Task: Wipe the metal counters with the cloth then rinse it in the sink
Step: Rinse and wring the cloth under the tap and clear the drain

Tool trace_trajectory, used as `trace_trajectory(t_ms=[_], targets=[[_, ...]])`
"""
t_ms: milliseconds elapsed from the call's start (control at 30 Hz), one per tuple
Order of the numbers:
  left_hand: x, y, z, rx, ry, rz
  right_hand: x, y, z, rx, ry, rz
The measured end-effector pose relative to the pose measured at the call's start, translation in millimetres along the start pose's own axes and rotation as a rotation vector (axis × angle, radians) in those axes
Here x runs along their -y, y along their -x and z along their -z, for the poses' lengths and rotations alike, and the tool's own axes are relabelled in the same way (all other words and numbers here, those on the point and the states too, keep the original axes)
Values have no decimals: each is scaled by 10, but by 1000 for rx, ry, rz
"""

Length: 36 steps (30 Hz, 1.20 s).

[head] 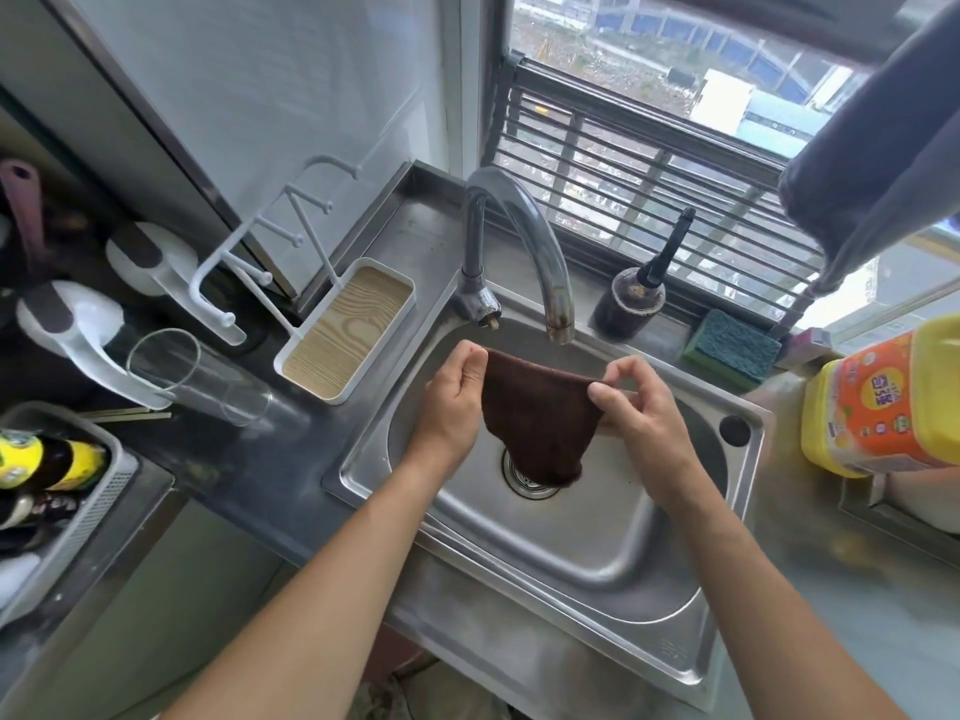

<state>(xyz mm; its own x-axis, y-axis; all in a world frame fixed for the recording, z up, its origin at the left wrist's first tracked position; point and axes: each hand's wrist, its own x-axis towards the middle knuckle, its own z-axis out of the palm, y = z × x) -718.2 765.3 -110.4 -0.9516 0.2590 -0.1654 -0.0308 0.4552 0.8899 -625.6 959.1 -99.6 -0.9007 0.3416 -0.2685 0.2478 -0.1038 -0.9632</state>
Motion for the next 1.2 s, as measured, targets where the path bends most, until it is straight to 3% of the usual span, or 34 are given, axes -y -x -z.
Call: trace_trajectory(t_ms=[100, 200, 267, 400, 533, 633, 733, 933, 1067, 1200], targets=[[-41, -68, 6, 94, 126, 53, -97, -57, 2, -97, -138, -131], [164, -84, -21, 354, 193, 247, -404, -8, 32, 69, -97, -545], [348, 2, -60, 499, 104, 328, -586, 101, 42, 85, -19, -621], [373, 125, -115, 372, 226, 349, -697, 229, 63, 50, -204, -533], [379, 57, -151, 254, 161, 278, -689, 283, 68, 54, -11, -356], [312, 43, -137, 405, 168, 314, -582, 275, 62, 21, -83, -198], [254, 11, -164, 564, 49, 197, -570, 240, 93, 125, -89, -169], [291, -96, -115, 618, -130, 137, -562, 200, 262, 282, -30, -320], [246, -93, -124, 693, -442, 112, -631, 120, 250, 285, 301, -317], [204, -80, -190, 580, -536, 66, -631, 34, 161, 199, 868, -87]])
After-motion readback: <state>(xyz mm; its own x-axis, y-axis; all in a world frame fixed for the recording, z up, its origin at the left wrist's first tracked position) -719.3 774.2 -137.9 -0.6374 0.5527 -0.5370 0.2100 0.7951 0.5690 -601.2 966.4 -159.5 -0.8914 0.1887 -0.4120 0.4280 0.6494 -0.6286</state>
